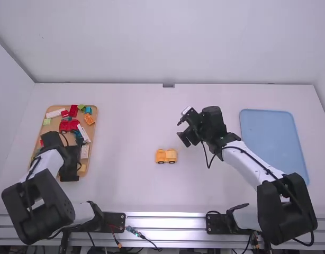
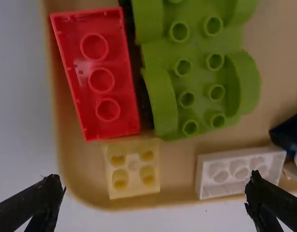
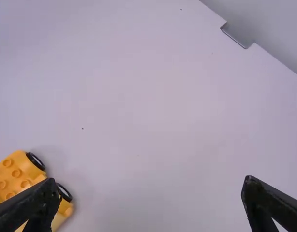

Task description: Assemble lego blocks to make yellow taxi

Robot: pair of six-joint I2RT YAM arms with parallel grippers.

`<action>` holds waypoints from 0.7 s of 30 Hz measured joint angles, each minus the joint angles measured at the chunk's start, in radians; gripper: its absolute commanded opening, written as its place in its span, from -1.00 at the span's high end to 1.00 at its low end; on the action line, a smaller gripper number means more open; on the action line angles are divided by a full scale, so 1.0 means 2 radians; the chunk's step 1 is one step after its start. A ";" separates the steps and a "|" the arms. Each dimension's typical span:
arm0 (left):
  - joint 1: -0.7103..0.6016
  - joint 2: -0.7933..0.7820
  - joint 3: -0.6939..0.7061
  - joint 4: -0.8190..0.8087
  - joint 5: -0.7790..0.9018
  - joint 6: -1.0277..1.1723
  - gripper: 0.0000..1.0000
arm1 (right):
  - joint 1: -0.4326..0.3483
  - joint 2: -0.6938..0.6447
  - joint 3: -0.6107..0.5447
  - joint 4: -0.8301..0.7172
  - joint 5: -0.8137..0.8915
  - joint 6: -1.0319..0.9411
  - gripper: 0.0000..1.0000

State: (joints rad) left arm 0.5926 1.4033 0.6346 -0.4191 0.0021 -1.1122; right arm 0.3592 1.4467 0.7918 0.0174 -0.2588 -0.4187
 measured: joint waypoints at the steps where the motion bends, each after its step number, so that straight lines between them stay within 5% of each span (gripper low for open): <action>1: 0.000 0.000 -0.009 0.012 -0.001 -0.002 -1.00 | 0.000 0.000 0.000 0.000 0.000 -0.001 -0.98; 8: 0.000 -0.002 -0.035 0.063 -0.008 -0.009 -0.68 | 0.000 0.000 0.000 0.000 0.000 -0.001 -0.98; 12: 0.000 -0.001 -0.046 0.076 -0.007 -0.012 -0.09 | 0.000 0.000 0.000 -0.001 0.000 0.000 -0.98; 17: 0.000 -0.001 -0.051 0.085 -0.007 -0.011 0.31 | 0.000 0.000 0.000 -0.001 0.000 0.000 -0.97; 21: 0.000 -0.001 -0.051 0.085 -0.007 -0.011 0.41 | 0.000 0.000 0.000 -0.001 0.000 0.000 -0.98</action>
State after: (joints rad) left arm 0.5919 1.4006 0.5316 -0.2493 -0.0120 -1.1351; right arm 0.3588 1.4471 0.7918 0.0154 -0.2592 -0.4194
